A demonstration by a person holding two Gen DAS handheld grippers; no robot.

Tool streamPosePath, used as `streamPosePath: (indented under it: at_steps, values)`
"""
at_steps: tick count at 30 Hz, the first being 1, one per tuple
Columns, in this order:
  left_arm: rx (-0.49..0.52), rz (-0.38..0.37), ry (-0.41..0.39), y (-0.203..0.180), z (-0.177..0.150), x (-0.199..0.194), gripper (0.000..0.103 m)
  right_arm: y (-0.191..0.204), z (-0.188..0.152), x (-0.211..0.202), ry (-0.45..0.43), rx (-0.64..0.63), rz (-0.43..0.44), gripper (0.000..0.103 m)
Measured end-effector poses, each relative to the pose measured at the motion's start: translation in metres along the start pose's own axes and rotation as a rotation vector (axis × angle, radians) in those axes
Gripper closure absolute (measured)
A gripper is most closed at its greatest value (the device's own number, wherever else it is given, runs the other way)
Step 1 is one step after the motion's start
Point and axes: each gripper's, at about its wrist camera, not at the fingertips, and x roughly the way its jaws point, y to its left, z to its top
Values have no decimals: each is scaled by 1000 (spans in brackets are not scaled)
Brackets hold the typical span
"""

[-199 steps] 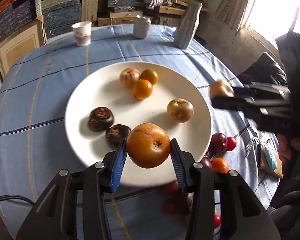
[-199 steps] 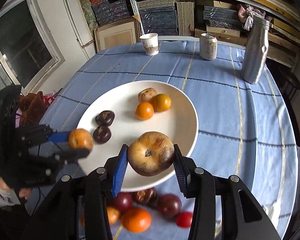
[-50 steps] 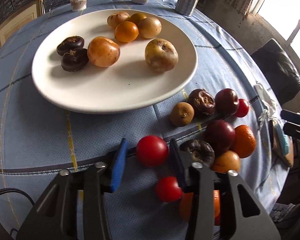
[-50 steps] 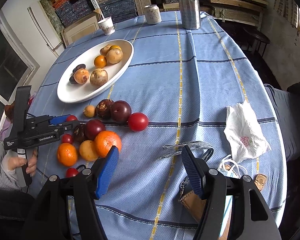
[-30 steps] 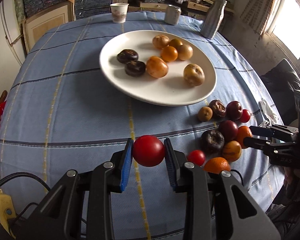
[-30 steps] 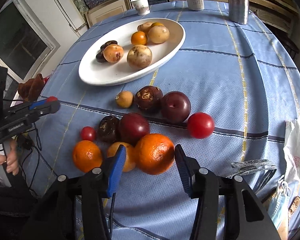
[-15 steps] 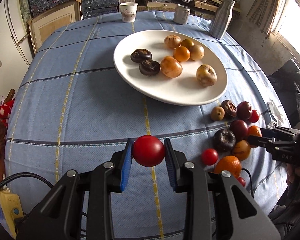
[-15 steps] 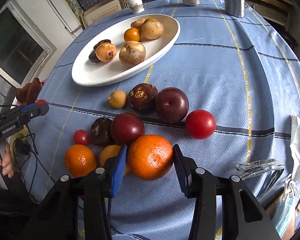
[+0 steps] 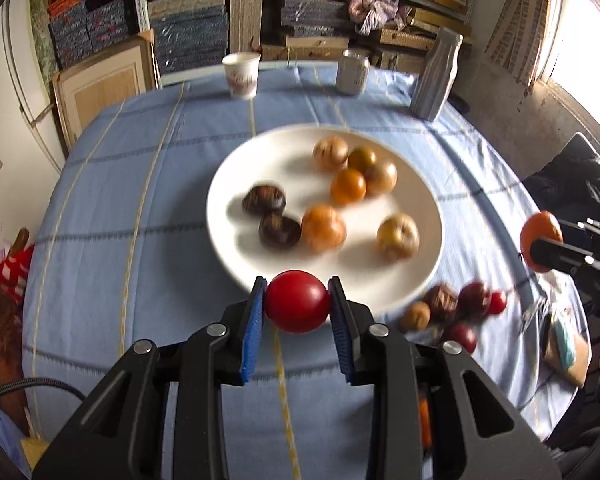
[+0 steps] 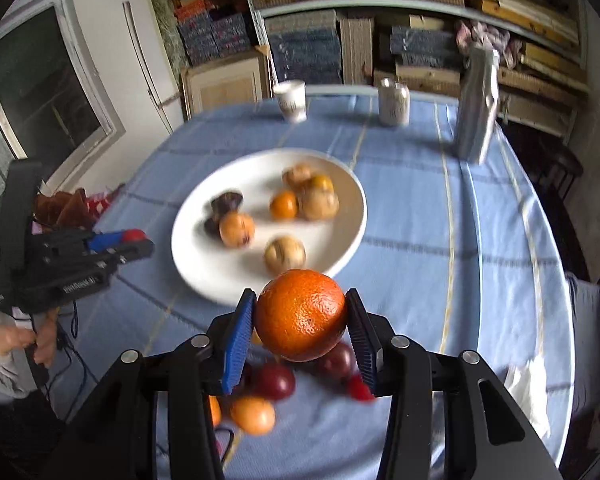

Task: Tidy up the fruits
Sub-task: 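Lower both fruits onto the white plate and open both tools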

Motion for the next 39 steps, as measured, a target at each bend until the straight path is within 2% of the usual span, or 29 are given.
streamPosePath:
  at_steps: [4,8,14,21,28,30,32,39]
  values:
    - [16,3,-18,-6,22,6,73,5,28,9,-30,-19,24,57]
    - [20,7,-4,-7,34,22,73,10,41,33,-9,-32,44,57]
    - [-2,13,49,-2,40,57,73,6,44,85,71,-17,58,57]
    - [-18,10,110,1,35,92,72,6,42,123,127,-10,65,57]
    - [-14,16,86,3,44,96,72,11,47,135,121,-39,58,57]
    - [-13,20,84,2,46,96,67,12,47,135,120,-45,59,56]
    - [-11,30,82,1,47,96,47,12,48,135,122,-44,61,56]
    - [-11,38,76,-2,46,89,37,11,50,120,96,-32,63,49]
